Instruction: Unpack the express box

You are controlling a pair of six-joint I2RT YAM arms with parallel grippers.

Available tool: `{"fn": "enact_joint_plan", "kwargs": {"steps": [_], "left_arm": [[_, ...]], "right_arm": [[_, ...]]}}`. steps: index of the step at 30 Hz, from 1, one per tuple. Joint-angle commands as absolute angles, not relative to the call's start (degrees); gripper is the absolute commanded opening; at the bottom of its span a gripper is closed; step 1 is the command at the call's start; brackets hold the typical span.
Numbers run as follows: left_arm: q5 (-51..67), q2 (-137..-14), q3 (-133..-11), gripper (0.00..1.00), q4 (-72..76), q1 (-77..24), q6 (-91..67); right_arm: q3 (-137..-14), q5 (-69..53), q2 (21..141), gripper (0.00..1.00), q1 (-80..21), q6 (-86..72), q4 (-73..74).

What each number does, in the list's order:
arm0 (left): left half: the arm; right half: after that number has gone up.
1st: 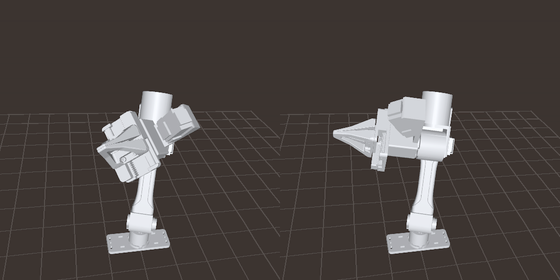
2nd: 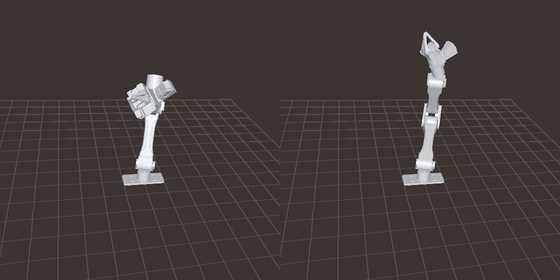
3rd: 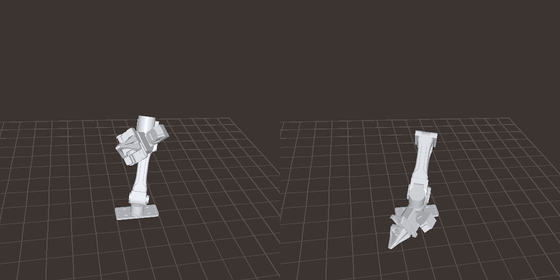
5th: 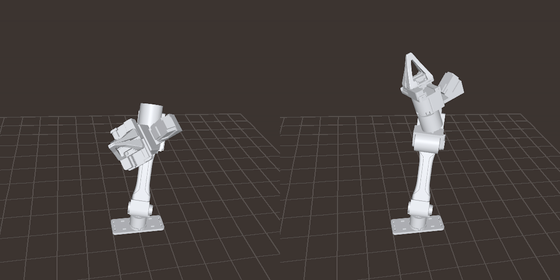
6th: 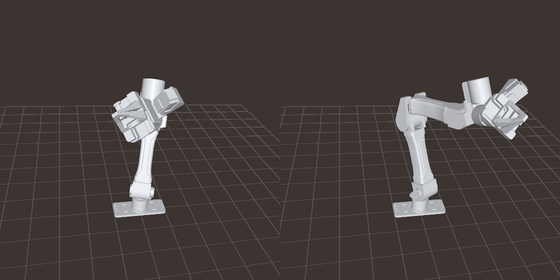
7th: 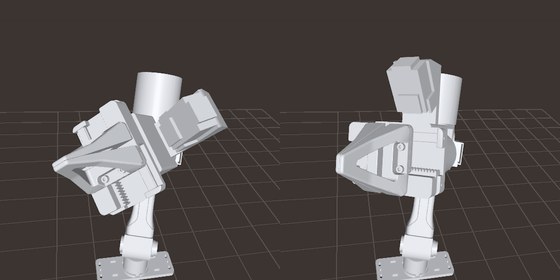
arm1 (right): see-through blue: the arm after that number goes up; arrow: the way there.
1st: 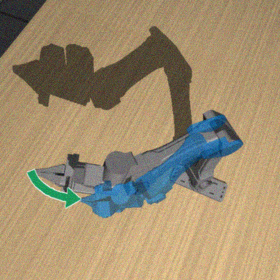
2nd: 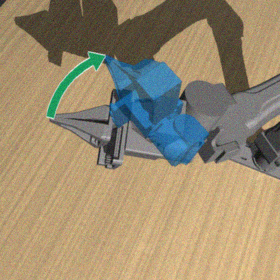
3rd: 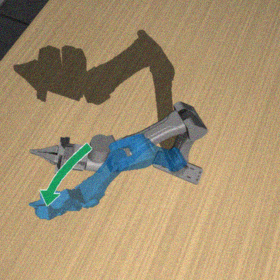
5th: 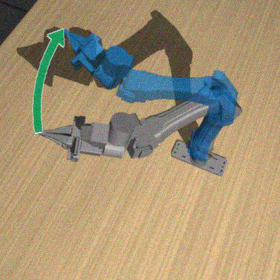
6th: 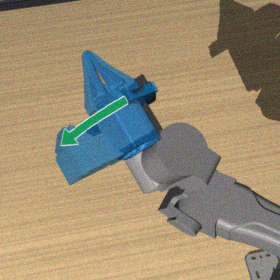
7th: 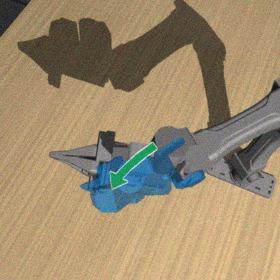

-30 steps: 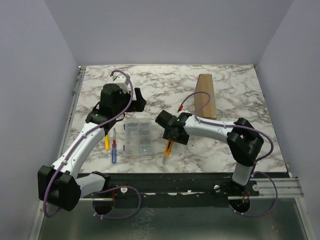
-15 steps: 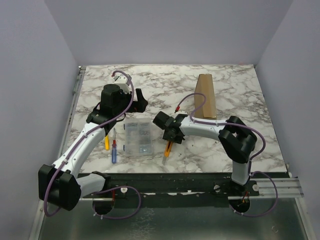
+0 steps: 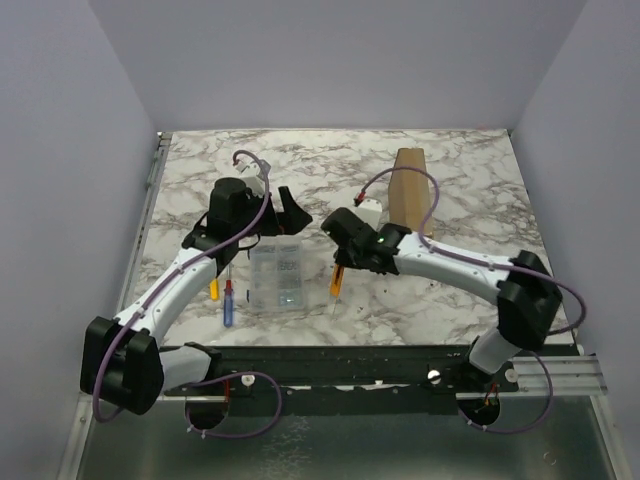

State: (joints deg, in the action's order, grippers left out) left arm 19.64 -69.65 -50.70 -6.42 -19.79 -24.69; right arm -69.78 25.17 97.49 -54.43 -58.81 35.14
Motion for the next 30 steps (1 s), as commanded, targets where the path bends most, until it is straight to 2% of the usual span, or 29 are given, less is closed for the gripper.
{"fn": "enact_joint_plan", "kwargs": {"steps": [1, 7, 12, 17, 21, 25, 30], "left_arm": [[31.6, -64.7, -43.2, 0.99, 7.8, -22.5, -40.3], [25.1, -59.2, -39.7, 0.99, 15.4, -32.9, -43.0], [18.4, -55.3, -37.1, 0.97, 17.0, -37.4, -42.6], [17.0, -57.5, -37.3, 0.80, 17.0, -39.8, -42.5], [14.0, -59.0, -37.3, 0.75, 17.2, -42.5, -42.0], [12.8, -60.9, -38.5, 0.66, 17.3, -44.2, -40.9], [12.1, -63.4, -39.9, 0.48, 17.8, -45.5, -39.9]], "right_arm": [[-68.5, 30.5, 85.1, 0.00, -54.8, -48.6, 28.8], [-71.1, 34.6, 78.8, 0.00, -54.6, -48.5, 29.8], [-72.8, 35.9, 76.1, 0.00, -54.3, -52.0, 31.3], [-72.2, 35.5, 73.2, 0.00, -54.3, -54.2, 31.0], [-72.1, 35.2, 71.9, 0.00, -54.3, -54.6, 31.3], [-71.8, 34.5, 71.1, 0.00, -54.3, -54.6, 31.6], [-71.2, 34.0, 70.3, 0.00, -54.3, -53.8, 31.4]]}}
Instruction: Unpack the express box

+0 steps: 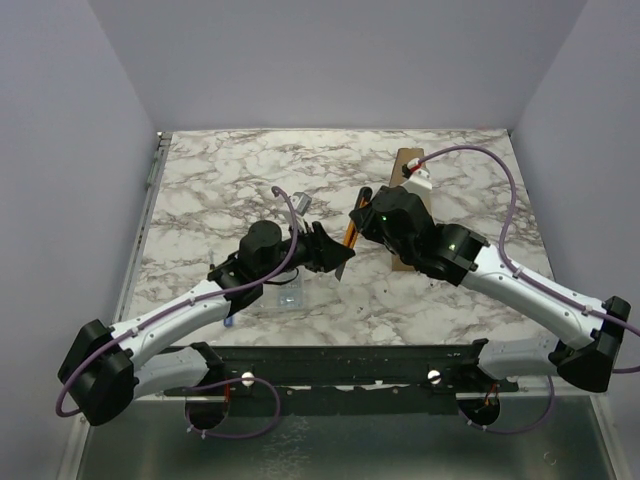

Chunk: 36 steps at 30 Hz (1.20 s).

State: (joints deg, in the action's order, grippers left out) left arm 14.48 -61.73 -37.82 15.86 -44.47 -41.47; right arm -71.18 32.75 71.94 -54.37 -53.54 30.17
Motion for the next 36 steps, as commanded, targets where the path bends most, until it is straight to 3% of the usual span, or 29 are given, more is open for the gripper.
{"fn": "enact_joint_plan", "kwargs": {"steps": [1, 5, 7, 8, 9, 13, 14, 22, 26, 36], "left_arm": [[12.0, -63.7, -40.2, 0.44, 17.8, -45.7, -39.6], [11.3, -64.8, -41.1, 0.28, 17.8, -46.0, -38.7], [11.1, -65.4, -41.7, 0.12, 17.6, -46.0, -38.5], [10.9, -65.7, -42.0, 0.03, 17.4, -46.0, -38.8], [10.8, -66.0, -42.3, 0.00, 17.3, -46.0, -39.1], [12.7, -66.9, -43.4, 0.00, 17.5, -45.9, -40.5], [13.8, -67.1, -43.5, 0.00, 17.7, -45.9, -40.7], [27.3, -68.0, -42.1, 0.00, 26.8, -44.3, -45.6], [32.8, -67.5, -41.3, 0.00, 31.2, -43.0, -49.0], [40.5, -69.0, -39.7, 0.00, 43.5, -42.3, -59.7]], "right_arm": [[-71.2, 33.8, 70.3, 0.00, -54.3, -53.6, 31.6], [-71.3, 32.4, 70.3, 0.01, -54.3, -52.1, 31.8], [-71.0, 31.3, 70.0, 0.10, -54.3, -50.4, 31.4], [-70.7, 30.3, 69.7, 0.21, -54.3, -47.8, 30.8], [-70.3, 29.6, 69.4, 0.32, -54.3, -46.1, 30.1], [-68.7, 24.8, 67.5, 0.93, -54.3, -35.2, 27.4], [-68.7, 24.1, 66.9, 0.99, -54.3, -33.8, 27.4], [-66.8, 12.0, 63.1, 1.00, -50.3, -30.7, 23.9], [-61.8, -1.7, 59.7, 1.00, -44.6, -30.6, 16.6], [-52.2, -20.3, 50.9, 0.99, -38.3, -39.4, -2.5]]}}
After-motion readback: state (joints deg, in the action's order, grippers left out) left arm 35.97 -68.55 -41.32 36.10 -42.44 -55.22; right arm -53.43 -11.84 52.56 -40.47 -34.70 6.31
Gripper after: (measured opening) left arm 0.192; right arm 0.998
